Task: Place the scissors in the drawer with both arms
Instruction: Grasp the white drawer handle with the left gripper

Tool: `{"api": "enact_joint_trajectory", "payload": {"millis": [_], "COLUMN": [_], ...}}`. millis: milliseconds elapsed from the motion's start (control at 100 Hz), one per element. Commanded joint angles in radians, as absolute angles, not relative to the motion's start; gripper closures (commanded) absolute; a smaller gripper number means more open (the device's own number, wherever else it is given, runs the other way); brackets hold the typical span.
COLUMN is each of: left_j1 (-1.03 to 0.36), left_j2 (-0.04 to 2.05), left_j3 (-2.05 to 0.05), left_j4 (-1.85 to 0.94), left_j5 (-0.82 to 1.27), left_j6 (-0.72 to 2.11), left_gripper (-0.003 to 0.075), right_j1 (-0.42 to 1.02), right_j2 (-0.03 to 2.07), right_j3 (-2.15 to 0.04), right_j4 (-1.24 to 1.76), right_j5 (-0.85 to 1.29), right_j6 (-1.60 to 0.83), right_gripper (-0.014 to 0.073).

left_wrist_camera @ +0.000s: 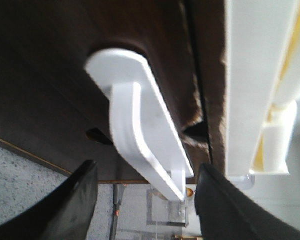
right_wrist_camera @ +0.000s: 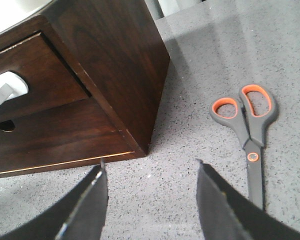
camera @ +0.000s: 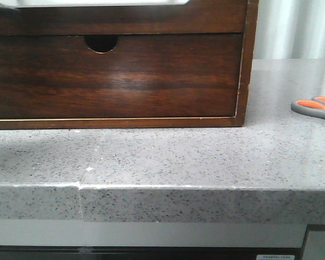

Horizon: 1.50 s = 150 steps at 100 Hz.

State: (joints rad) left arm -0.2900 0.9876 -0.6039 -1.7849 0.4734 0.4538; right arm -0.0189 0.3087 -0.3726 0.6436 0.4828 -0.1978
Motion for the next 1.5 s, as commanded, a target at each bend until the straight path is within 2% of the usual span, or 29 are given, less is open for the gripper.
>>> {"api": "enact_joint_trajectory", "payload": {"millis": [0,370,500,640,1000,1490], "left_j1": [-0.3,-0.298,-0.298,-0.298,-0.298,-0.298], "left_j2": [1.002,1.076,1.082,1.082,1.051,0.79], "left_j3": [-0.649,-0.712,-0.712,-0.712,-0.656,-0.484], "left_j4": [-1.856,-1.856,-1.856,-1.856,-1.854,-1.815], "left_j5": [0.496,0.491,0.486,0.474,0.476,0.468], "left_j6": [0.465,0.465,0.465,0.465,0.469,0.375], "left_gripper": [0.0357,0.0477,0.0584,0.0742,0.074,0.074], "right_j1": [-0.025,-0.025,-0.025,-0.025,0.0,0.029], "right_j2": [0.327,0.327,0.327,0.327,0.327,0.327], "right_j3": [-0.412,-0.412,-0.412,-0.412,-0.412,-0.412], "right_j4": [0.666,0.677,0.687,0.689,0.691,0.691], "right_j5": [0.422,0.421,0.421,0.425,0.431,0.435], "right_j6": [-0.199,-0.199,-0.199,-0.199,-0.199,-0.199], "right_gripper": [0.024,0.0243,0.0243,0.0243,0.0243,0.0243]}}
